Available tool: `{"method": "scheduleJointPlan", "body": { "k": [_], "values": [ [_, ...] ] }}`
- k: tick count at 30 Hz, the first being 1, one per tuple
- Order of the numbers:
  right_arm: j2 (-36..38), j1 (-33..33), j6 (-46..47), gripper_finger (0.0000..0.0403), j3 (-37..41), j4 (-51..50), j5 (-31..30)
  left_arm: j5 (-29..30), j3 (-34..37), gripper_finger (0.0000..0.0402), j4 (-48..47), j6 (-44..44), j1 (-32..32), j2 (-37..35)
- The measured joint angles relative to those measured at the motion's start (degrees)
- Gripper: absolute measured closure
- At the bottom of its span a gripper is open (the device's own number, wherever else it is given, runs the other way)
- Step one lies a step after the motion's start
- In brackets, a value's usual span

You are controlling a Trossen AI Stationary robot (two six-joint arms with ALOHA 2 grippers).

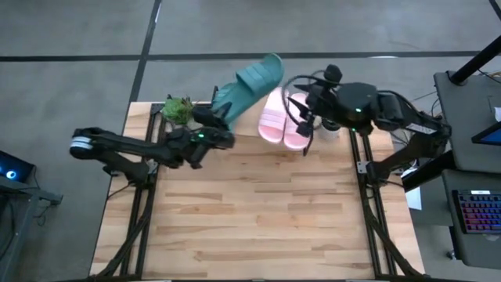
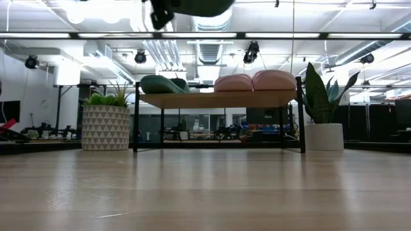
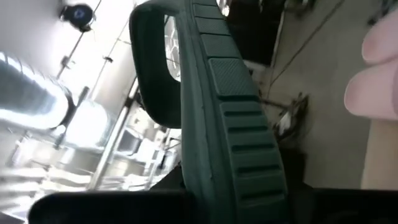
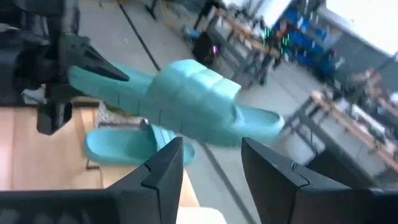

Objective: Pick and place slides into the shelf
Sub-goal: Put the blue slides on the shelf

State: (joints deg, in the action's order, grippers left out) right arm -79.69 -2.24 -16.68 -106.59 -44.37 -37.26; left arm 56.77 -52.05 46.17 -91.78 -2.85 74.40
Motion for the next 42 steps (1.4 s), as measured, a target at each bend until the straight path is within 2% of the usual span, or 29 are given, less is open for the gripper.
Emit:
{"method": "scheduleJointPlan", "body": {
  "k": [6, 10, 17, 25, 37, 42],
  "values": [
    [-6.95, 2.83, 4.48, 0.0249, -8.43, -11.43, 0.14, 1.02, -7.87, 0.0369, 5.92, -11.62, 0.23, 11.11],
    [-11.90, 3.05, 4.27, 0.0235, -15.24, -17.56, 0.12, 4.36, -13.96, 0.0369, 6.17, -16.71, 0.91, 17.26],
    [-20.02, 4.58, 4.28, 0.0209, -28.55, -25.03, -0.35, 7.51, -20.90, 0.0369, 6.12, -23.06, 2.56, 23.55],
    [-20.45, 10.31, 4.65, 0.0207, -26.97, -28.46, -0.94, 7.27, -23.62, 0.0369, 5.81, -27.18, 2.76, 25.85],
    [-21.56, 12.51, -1.07, 0.0209, -26.81, -26.47, -2.16, 5.67, -23.65, 0.0369, 5.79, -27.64, 2.78, 25.15],
    [-23.25, 12.96, -5.37, 0.0209, -26.77, -23.71, -9.36, 5.52, -24.02, 0.0369, 5.56, -27.67, 2.75, 25.15]
  ]
}}
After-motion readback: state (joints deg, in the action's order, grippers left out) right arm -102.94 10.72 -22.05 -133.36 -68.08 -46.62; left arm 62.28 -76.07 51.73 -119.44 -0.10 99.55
